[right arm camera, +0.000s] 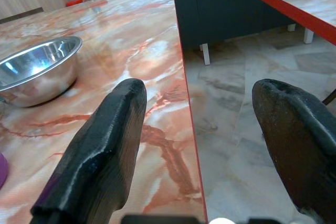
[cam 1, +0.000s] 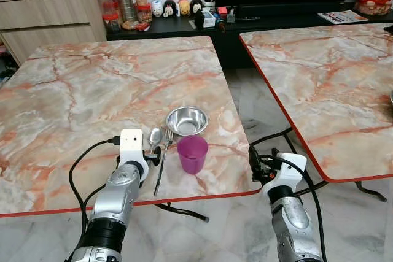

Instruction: Setting the table

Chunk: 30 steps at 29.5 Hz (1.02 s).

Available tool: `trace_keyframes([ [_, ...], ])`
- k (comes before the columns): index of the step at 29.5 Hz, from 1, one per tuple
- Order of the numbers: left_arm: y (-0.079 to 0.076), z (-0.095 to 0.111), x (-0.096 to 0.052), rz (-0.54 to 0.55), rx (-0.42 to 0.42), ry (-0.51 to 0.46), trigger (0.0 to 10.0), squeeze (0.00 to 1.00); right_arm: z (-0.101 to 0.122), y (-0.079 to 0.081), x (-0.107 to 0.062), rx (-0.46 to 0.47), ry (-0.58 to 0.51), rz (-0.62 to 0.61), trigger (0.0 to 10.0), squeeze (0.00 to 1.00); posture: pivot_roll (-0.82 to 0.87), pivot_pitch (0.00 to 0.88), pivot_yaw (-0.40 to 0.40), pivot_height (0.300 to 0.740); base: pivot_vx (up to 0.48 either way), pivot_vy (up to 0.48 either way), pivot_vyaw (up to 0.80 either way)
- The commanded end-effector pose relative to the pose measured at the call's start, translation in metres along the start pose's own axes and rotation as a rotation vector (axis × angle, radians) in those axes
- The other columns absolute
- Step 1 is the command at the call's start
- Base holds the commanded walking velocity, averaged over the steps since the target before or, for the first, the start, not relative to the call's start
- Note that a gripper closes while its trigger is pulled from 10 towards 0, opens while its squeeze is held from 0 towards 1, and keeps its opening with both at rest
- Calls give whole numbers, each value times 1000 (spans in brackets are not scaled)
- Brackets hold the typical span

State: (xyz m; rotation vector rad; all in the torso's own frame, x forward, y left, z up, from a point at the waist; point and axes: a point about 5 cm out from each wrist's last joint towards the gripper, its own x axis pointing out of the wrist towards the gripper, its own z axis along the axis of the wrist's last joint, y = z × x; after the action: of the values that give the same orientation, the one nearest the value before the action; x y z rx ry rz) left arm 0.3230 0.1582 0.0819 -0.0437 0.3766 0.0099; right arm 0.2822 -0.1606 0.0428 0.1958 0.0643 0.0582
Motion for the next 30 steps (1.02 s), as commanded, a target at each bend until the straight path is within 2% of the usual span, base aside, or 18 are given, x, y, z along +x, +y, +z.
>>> trace_keyframes([
  [1, 1, 4, 2, 13, 11, -6, 10000, 0, 3, 0, 0, -5, -9, 8, 10000, 0, -40, 0, 4, 740, 0, 0, 0],
  [4, 0, 4, 2, 12, 10, -7, 10000, 0, 3, 0, 0, -6, -9, 8, 10000, 0, -40, 0, 3, 740, 0, 0, 0],
  [5, 0, 4, 2, 9, 16, -14, 8000, 0, 3, 0, 0, -7, -9, 9, 10000, 0, -40, 0, 3, 740, 0, 0, 0],
  [7, 0, 5, 2, 7, 19, -18, 8000, 0, 3, 0, 0, -7, -9, 9, 10000, 0, -40, 0, 3, 740, 0, 0, 0],
  [8, -1, 6, 2, 3, 22, -24, 3020, 0, 3, 0, 1, -7, -8, 9, 10000, 0, -40, 0, 3, 740, 0, 0, 0],
  [9, -2, 6, 2, 1, 22, -25, 0, 0, 3, 0, 1, -7, -7, 9, 10000, 0, -40, 0, 3, 740, 0, 0, 0],
  [11, -2, 7, 2, -4, 30, -28, 0, 0, 3, 0, 1, -8, -7, 10, 10000, 0, -41, 0, 2, 740, 0, 0, 0],
  [12, -3, 7, 2, -6, 33, -31, 2824, 0, 3, 0, 1, -8, -8, 10, 10000, 0, -41, 0, 3, 740, 0, 0, 0],
  [15, -3, 8, 2, -9, 33, -35, 2824, 0, 4, 0, 1, -8, -8, 9, 10000, 0, -41, 0, 3, 740, 0, 0, 0],
  [16, -4, 8, 2, -14, 34, -37, 10000, 0, 4, 0, 1, -8, -7, 9, 10000, 0, -40, 0, 2, 740, 0, 0, 0],
  [17, -4, 8, 1, -19, 35, -39, 10000, 0, 3, 0, 1, -8, -7, 9, 10000, 0, -40, 0, 2, 740, 0, 0, 0],
  [18, -5, 8, 1, -20, 35, -41, 2824, 0, 3, 0, 1, -8, -6, 9, 10000, 0, -40, 0, 2, 740, 0, 0, 0],
  [20, -5, 8, 1, -21, 34, -43, 2824, 0, 3, 0, 1, -8, -6, 9, 10000, 0, -40, 0, 2, 740, 0, 0, 0],
  [21, -5, 8, 1, -20, 36, -43, 0, 0, 3, 0, 1, -8, -6, 9, 10000, 0, -39, 0, 1, 740, 0, 0, 0],
  [22, -5, 8, 1, -23, 39, -43, 2706, 0, 3, 0, 1, -7, -5, 9, 10000, 0, -39, 0, 1, 740, 0, 0, 0],
  [23, -5, 8, 1, -23, 39, -43, 2706, 0, 3, 0, 1, -7, -5, 9, 10000, 0, -39, 0, 1, 740, 0, 0, 0],
  [24, -5, 7, 1, -32, 49, -37, 10000, 0, 3, 0, 1, -7, -5, 9, 10000, 0, -39, 0, 2, 740, 0, 0, 0],
  [30, -6, 5, 0, -46, 55, -27, 10000, 0, 3, 0, 1, -7, -3, 8, 10000, 0, -37, 0, 3, 740, 0, 0, 0],
])
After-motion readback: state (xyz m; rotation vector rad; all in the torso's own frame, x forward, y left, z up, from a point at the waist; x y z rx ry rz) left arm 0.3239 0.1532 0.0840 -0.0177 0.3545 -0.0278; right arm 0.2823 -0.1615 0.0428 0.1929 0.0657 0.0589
